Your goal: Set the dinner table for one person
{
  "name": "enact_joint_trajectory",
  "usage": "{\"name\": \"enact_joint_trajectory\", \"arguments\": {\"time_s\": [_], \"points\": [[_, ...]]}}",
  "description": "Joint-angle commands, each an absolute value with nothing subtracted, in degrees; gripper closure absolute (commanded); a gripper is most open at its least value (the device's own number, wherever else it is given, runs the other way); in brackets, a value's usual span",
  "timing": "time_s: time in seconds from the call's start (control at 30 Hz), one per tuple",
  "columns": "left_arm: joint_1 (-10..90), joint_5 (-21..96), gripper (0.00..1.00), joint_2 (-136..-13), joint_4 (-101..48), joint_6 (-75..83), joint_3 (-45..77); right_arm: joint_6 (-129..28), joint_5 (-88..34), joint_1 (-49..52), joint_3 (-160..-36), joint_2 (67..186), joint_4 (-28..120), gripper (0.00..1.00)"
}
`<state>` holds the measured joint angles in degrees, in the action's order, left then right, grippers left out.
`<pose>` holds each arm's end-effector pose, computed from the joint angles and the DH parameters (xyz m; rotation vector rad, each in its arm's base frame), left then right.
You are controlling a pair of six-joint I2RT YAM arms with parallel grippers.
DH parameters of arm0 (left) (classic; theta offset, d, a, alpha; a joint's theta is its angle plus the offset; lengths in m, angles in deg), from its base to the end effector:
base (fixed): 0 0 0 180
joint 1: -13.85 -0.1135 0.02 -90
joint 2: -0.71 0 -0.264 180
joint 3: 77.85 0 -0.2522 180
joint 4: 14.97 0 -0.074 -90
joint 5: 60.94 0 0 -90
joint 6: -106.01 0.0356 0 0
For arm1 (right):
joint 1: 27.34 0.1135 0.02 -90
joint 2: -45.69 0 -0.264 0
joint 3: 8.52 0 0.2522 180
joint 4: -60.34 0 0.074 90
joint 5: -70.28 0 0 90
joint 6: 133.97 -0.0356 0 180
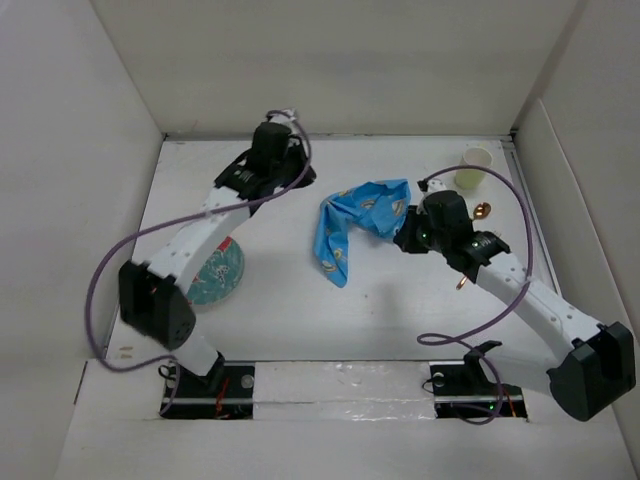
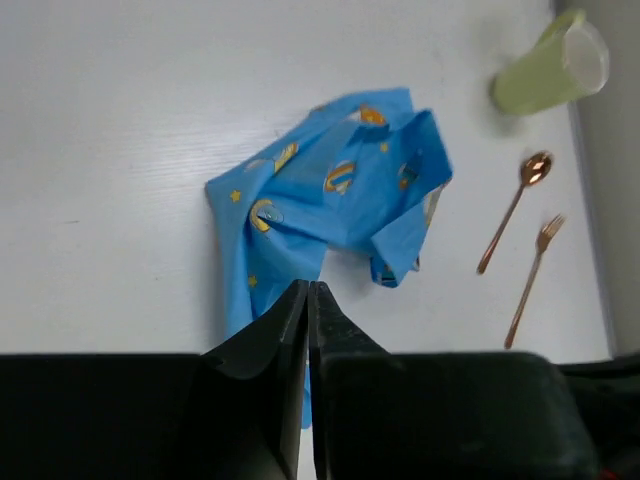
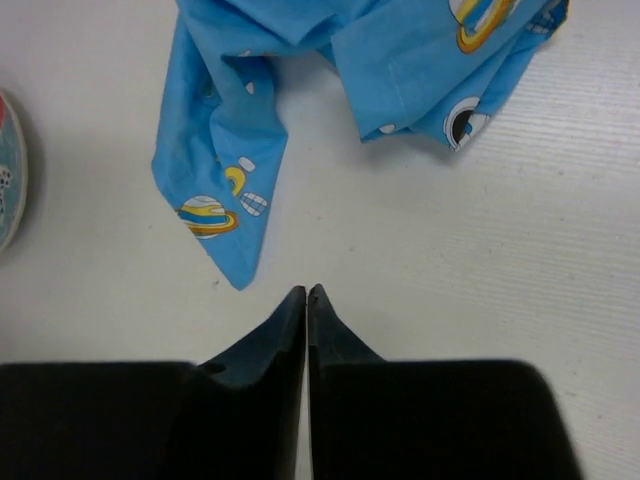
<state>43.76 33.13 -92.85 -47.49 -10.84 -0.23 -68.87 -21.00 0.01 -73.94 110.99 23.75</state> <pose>0.3332 -0.1946 0.3716 0.1025 2.0514 -0.7017 0.2217 0.1156 0.2887 -0.0610 2.2579 0.5243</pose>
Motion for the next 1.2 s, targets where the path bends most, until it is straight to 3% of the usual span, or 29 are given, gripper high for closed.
{"name": "enact_joint_trajectory", "arguments": {"time_s": [0.0, 0.03, 0.07, 0.1, 0.13, 0.23, 0.3, 0.33, 0.4, 0.43, 0.53, 0.63, 0.83, 1.17], "points": [[45.0, 30.8, 1.0, -80.1, -42.3, -12.5, 10.9, -69.0, -17.5, 0.3, -74.4, 115.1, 24.7, 0.85], [46.0, 30.9, 1.0, -79.5, -43.5, -12.9, 13.3, -69.3, -17.1, 0.3, -74.6, 117.4, 24.8, 0.63], [47.1, 31.0, 0.97, -79.0, -45.1, -13.6, 15.5, -69.5, -16.6, 0.3, -74.7, 118.2, 25.4, 0.53], [48.5, 33.3, 0.92, -77.9, -45.1, -14.6, 20.4, -69.7, -15.9, 0.3, -75.0, 119.0, 25.5, 0.46], [49.1, 34.5, 0.75, -77.0, -44.6, -17.2, 23.2, -69.9, -15.6, 0.3, -76.3, 120.0, 25.2, 0.39], [53.5, 34.6, 0.57, -73.2, -40.5, -21.5, 32.4, -69.5, -15.2, -0.3, -79.9, 121.5, 25.2, 0.32], [56.4, 32.3, 0.51, -73.5, -39.9, -24.2, 34.7, -69.0, -14.4, -0.3, -82.2, 123.6, 24.7, 0.32], [59.6, 31.2, 0.51, -74.3, -40.0, -24.7, 34.8, -69.0, -13.8, -0.3, -85.1, 124.6, 23.2, 0.37], [63.4, 25.1, 0.51, -77.2, -40.6, -26.1, 34.1, -68.8, -12.3, -0.3, -88.4, 129.0, 21.2, 0.57], [65.3, 23.4, 0.51, -78.0, -40.4, -26.3, 33.7, -68.7, -11.6, -0.3, -89.6, 130.3, 20.4, 0.78], [70.9, 18.1, 0.51, -81.7, -38.8, -26.3, 32.5, -68.1, -10.0, -0.3, -92.8, 134.7, 20.2, 1.0], [73.5, 16.3, 0.51, -86.2, -37.4, -24.1, 30.5, -68.4, -10.0, -1.6, -95.2, 135.3, 19.2, 1.0], [74.1, 10.0, 0.52, -94.7, -38.7, -19.8, 25.0, -67.7, -14.1, -3.4, -92.5, 128.9, 20.1, 0.84], [72.3, 9.4, 0.64, -103.0, -42.4, -17.7, 19.9, -66.5, -17.2, -6.7, -86.5, 120.4, 20.4, 0.81]]}}
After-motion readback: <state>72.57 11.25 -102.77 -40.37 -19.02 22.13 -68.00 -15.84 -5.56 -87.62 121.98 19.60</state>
